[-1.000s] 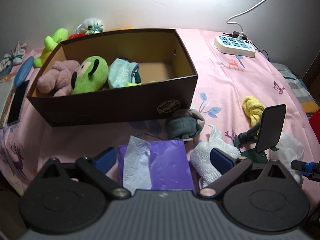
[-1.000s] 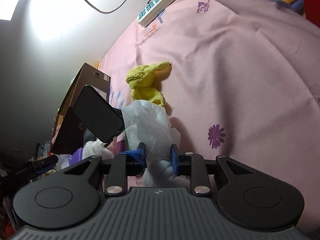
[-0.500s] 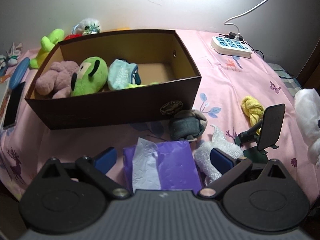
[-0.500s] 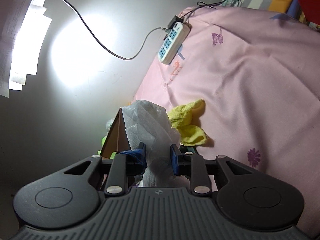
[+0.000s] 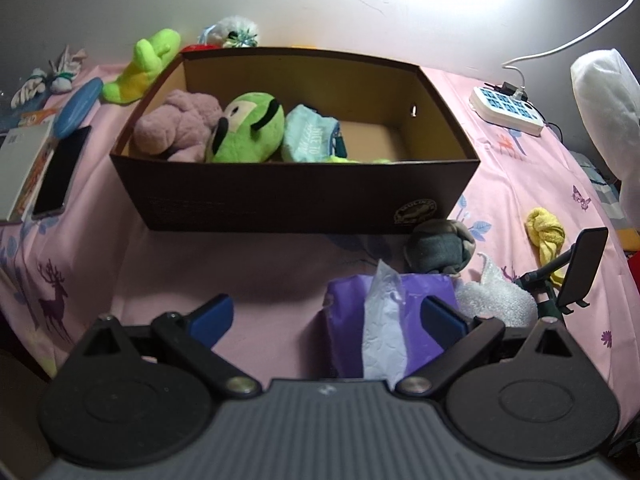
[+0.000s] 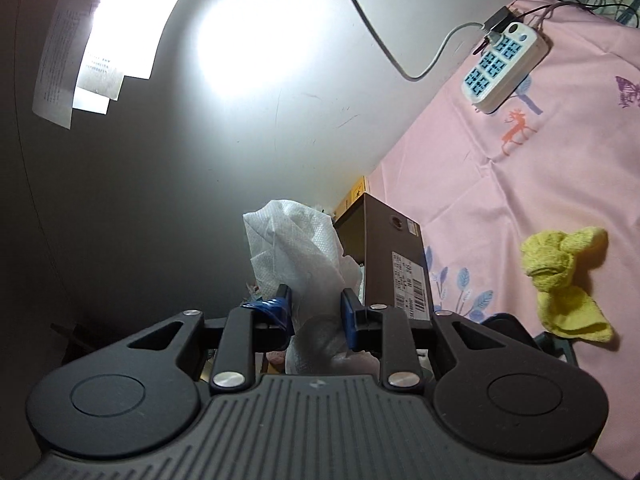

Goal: Organize soft objects
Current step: 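Carry the white plastic bag into the box and open the right tool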

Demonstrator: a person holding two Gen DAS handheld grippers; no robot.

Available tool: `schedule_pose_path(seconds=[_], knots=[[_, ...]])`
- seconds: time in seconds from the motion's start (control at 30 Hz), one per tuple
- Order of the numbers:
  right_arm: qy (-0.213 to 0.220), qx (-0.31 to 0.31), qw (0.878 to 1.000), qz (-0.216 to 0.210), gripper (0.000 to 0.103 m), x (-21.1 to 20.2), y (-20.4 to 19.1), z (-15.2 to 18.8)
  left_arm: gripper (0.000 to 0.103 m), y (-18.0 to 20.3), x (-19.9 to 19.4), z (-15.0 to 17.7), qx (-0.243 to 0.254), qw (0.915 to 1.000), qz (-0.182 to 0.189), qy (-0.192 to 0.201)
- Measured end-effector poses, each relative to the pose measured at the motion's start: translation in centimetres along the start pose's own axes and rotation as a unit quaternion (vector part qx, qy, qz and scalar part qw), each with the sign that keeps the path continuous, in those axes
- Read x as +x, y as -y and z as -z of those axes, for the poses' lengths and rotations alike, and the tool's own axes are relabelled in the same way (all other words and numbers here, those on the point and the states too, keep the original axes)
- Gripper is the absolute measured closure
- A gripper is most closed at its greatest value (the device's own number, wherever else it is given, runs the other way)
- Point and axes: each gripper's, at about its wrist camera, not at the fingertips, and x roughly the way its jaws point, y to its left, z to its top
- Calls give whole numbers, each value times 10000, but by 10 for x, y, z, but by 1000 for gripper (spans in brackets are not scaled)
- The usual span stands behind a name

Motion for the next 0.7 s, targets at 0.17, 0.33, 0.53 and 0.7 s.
schedule_pose_path(seconds=[0.17,0.33,0.53,0.7], knots=[[-318,-343,9983,347,96,51,-24,-11,3,-18,-3,3,-169,9998,-102,5],[-591,-819,9926,674,96,102,-45,-21,3,-34,-6,2,-357,9991,-233,5],[-860,-1228,9823,1121,96,165,-53,-25,3,-42,-9,1,-399,9983,-435,11],[-983,-1605,9679,1666,96,208,-48,-25,2,-49,-8,2,-444,9970,-626,-45]])
